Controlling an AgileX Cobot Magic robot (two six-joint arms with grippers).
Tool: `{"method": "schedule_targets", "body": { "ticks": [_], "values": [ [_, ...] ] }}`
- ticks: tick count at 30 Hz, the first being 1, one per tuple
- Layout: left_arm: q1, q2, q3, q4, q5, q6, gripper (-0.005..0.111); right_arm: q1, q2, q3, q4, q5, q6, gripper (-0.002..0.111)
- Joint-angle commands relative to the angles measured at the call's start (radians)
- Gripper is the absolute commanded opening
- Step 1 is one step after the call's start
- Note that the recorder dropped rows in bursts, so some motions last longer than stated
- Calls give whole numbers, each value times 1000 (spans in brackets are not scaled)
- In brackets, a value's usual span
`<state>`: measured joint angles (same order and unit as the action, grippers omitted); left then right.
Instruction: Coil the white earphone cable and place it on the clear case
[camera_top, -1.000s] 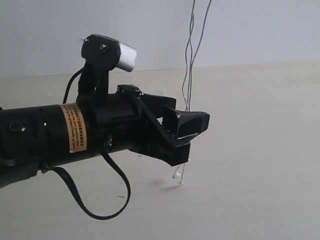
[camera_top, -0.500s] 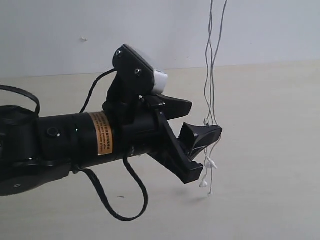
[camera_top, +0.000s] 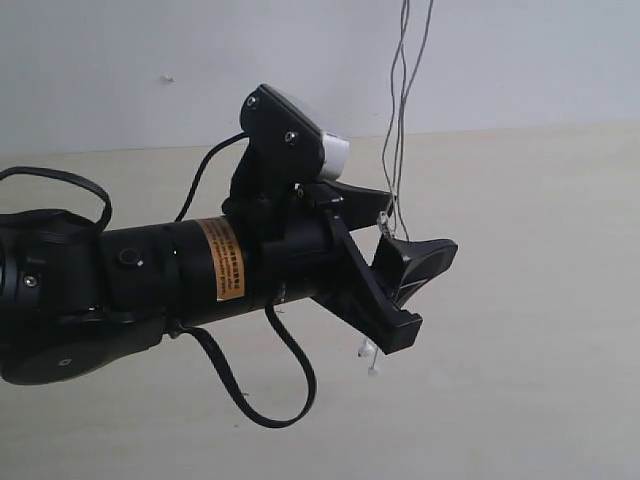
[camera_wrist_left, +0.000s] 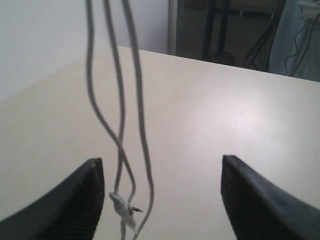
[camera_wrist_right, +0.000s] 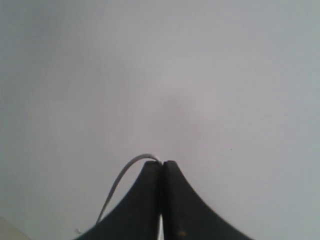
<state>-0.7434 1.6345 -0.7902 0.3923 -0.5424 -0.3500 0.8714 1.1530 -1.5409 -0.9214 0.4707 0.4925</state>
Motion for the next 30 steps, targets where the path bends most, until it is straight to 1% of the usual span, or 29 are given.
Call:
{"method": "schedule_targets", "body": {
  "ticks": [1, 11, 15, 19, 25, 30],
  "values": [
    [-7, 1, -7, -14, -14, 3, 65, 1, 0, -13, 29, 14, 5, 0],
    [-7, -11, -7, -21, -7, 3, 65, 1, 0, -13, 29, 63, -26, 0],
    [0, -15, -7, -64, 40, 11, 65, 1, 0, -13, 29, 55, -26, 0],
    [-5, -15, -7, -56, -23, 11, 65, 1, 0, -13, 30, 51, -26, 0],
    [-5, -15, -7, -52, -75, 6, 65, 1, 0, -13, 30, 49, -26, 0],
    [-5, -15, -7, -32, -75, -16, 65, 1, 0, -13, 26, 47, -22, 0]
  ]
}}
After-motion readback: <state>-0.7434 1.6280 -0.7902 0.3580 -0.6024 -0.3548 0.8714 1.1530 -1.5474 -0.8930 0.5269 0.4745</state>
